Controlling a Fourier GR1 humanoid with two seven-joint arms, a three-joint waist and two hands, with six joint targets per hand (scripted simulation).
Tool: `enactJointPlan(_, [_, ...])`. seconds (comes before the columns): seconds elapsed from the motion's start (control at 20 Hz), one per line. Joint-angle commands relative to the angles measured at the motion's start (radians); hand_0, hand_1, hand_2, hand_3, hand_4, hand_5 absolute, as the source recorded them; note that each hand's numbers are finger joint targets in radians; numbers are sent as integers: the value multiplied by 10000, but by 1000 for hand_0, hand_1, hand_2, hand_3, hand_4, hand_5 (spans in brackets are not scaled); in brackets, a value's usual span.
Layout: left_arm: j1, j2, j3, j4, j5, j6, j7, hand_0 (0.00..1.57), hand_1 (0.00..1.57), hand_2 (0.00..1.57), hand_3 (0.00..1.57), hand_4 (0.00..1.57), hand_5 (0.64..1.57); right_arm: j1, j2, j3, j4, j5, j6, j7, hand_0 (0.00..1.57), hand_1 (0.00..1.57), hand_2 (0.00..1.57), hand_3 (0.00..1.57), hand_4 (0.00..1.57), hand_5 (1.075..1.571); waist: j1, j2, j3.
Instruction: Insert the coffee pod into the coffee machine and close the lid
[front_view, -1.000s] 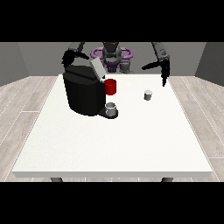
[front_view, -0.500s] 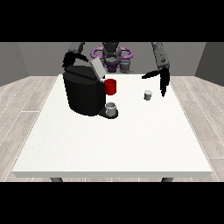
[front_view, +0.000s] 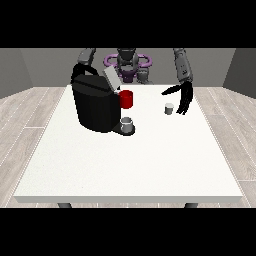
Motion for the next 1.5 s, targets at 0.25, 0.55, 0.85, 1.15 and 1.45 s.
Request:
enactJointPlan(0.25, [-375, -125, -572, 1109, -1415, 1202, -546, 634, 634, 756, 487, 0, 1571, -300, 304, 524, 94, 578, -781, 99, 0, 0, 0, 0, 356, 1571, -215, 426, -4])
enactJointPlan(0.55, [-602, 132, -809, 1603, -2207, 1751, -969, 608, 608, 745, 483, 0, 1571, -545, -62, -24, 272, 61, -27, 163, 0, 0, 0, 0, 435, 1571, -325, 567, -2])
enactJointPlan(0.85, [-747, 261, -747, 1727, -2509, 2002, -1357, 686, 686, 849, 651, 288, 1571, -382, 88, -227, 1055, 232, -360, -338, 0, 0, 0, 0, 520, 1571, 174, 250, 2])
enactJointPlan(1.15, [-1214, 380, -657, 2334, -2909, 2489, -1432, 971, 971, 1086, 863, 323, 1571, -139, -94, -138, 655, -31, 151, -84, 0, 0, 0, 0, 513, 1571, -342, 148, 1])
enactJointPlan(1.45, [-1287, 308, -1063, 2732, -3617, 2568, -1052, 1115, 1115, 1173, 966, 280, 1571, -638, 109, -397, 858, -293, -248, 28, 0, 0, 0, 0, 515, 1571, -100, 171, 3])
